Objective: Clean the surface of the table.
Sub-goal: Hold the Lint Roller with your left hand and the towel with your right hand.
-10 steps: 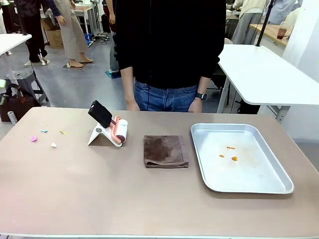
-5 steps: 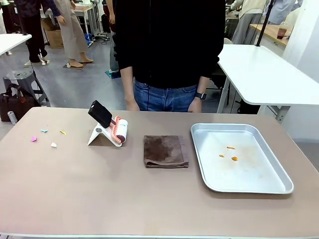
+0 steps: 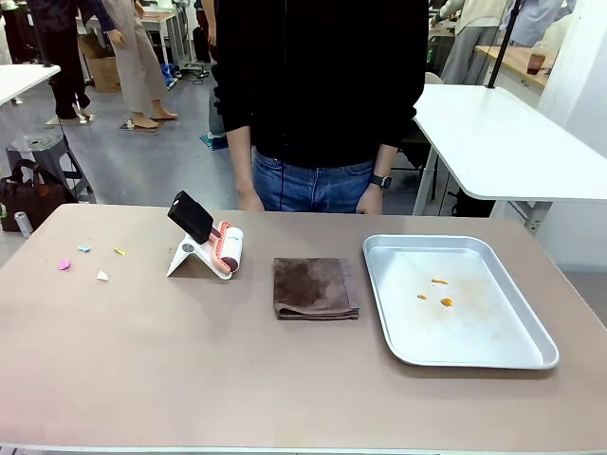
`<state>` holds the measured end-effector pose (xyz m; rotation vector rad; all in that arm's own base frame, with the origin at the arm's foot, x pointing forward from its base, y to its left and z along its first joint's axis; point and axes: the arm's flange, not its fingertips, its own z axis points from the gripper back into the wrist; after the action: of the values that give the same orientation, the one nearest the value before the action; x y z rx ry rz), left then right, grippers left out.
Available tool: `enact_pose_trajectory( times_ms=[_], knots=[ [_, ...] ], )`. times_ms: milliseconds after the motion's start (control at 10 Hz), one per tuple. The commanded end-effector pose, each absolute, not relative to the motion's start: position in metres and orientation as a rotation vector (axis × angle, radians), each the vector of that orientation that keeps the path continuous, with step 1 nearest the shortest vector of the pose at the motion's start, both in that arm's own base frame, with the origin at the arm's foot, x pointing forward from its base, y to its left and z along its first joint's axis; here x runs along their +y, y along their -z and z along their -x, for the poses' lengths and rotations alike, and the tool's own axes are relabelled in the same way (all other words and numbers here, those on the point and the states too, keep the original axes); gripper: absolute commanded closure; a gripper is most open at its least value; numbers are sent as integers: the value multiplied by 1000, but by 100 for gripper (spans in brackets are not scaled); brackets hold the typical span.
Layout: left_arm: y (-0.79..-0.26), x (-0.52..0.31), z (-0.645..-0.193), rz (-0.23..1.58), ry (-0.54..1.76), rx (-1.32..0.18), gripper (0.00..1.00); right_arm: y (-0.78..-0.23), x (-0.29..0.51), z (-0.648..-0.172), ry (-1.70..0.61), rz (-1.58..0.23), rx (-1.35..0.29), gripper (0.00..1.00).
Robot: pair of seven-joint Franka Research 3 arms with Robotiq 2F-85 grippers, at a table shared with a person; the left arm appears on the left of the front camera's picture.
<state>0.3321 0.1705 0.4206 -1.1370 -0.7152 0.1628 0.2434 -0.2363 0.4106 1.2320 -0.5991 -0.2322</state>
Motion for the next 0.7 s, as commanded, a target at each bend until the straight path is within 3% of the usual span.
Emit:
enact_pose_trajectory(
  times_ms=[0,400,600],
  knots=[
    [-416,166,-325,1138,-156,-737,0,-401,-202,-232,239,-1223,-623,0],
    [-417,165,-326,1123,-144,-730,0,-411,-197,-236,234,-1190,-628,0],
    [-444,146,-337,1024,-110,-684,0,-438,-161,-252,165,-1072,-606,0]
  ],
)
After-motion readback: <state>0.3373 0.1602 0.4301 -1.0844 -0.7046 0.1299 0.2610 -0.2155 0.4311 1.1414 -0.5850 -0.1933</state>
